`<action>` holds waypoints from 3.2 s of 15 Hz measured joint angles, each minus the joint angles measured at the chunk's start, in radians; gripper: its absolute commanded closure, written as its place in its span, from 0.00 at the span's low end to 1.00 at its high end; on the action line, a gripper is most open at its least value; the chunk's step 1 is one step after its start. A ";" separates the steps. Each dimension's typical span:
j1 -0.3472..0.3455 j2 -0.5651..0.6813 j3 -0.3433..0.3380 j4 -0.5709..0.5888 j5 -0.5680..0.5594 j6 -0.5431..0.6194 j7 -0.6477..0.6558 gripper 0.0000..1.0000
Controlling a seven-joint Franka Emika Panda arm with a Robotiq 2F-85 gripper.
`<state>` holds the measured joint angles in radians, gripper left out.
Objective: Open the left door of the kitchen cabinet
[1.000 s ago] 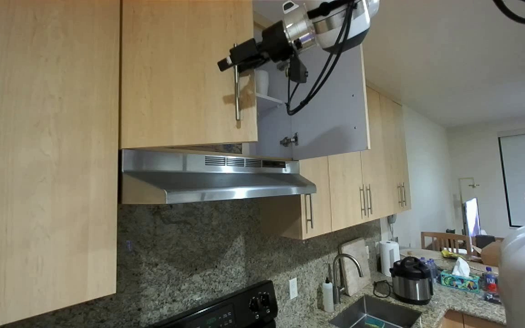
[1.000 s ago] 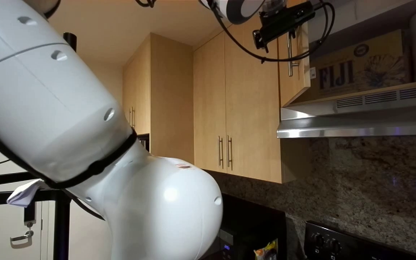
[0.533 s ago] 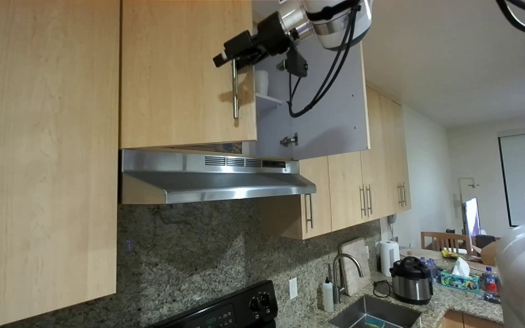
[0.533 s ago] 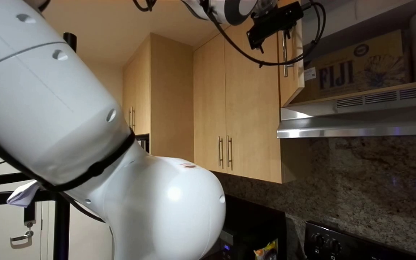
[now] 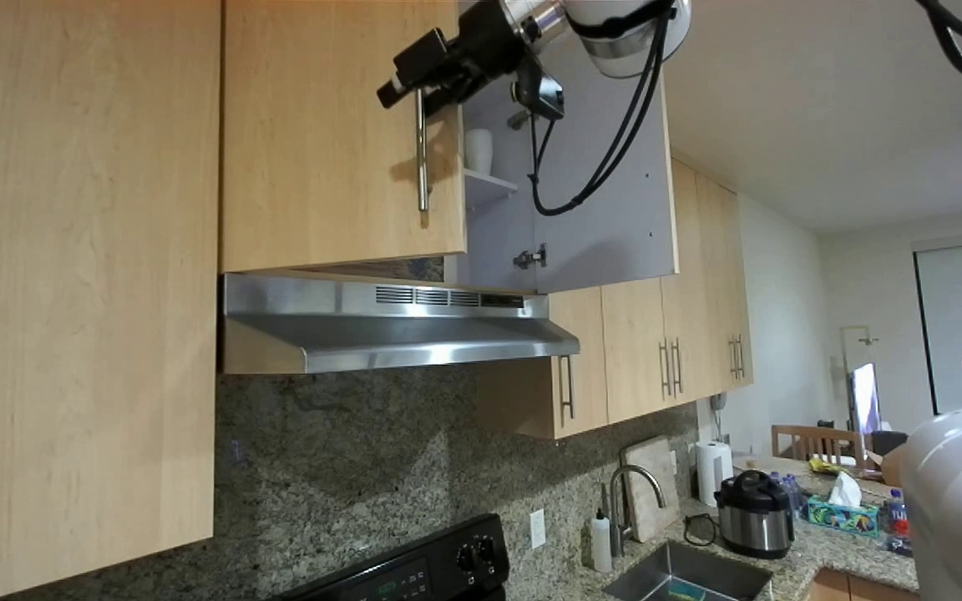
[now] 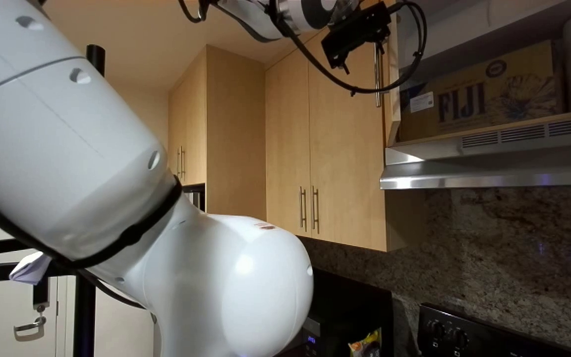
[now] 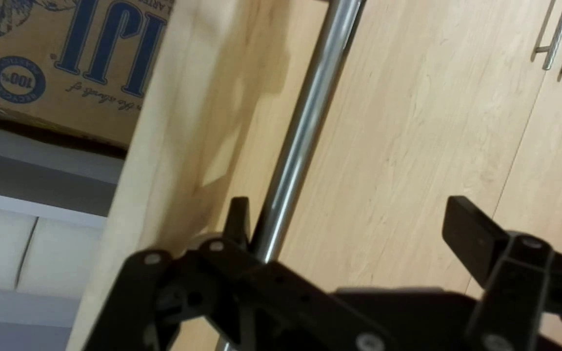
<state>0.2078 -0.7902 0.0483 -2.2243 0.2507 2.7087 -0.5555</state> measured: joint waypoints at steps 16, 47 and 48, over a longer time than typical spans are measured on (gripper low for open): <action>0.060 -0.059 0.108 0.109 -0.186 0.224 0.303 0.00; 0.173 0.124 -0.519 0.432 -0.092 -0.481 0.064 0.00; 0.180 0.136 -0.524 0.446 -0.071 -0.521 0.024 0.00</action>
<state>0.3883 -0.6546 -0.4755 -1.7779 0.1801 2.1880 -0.5316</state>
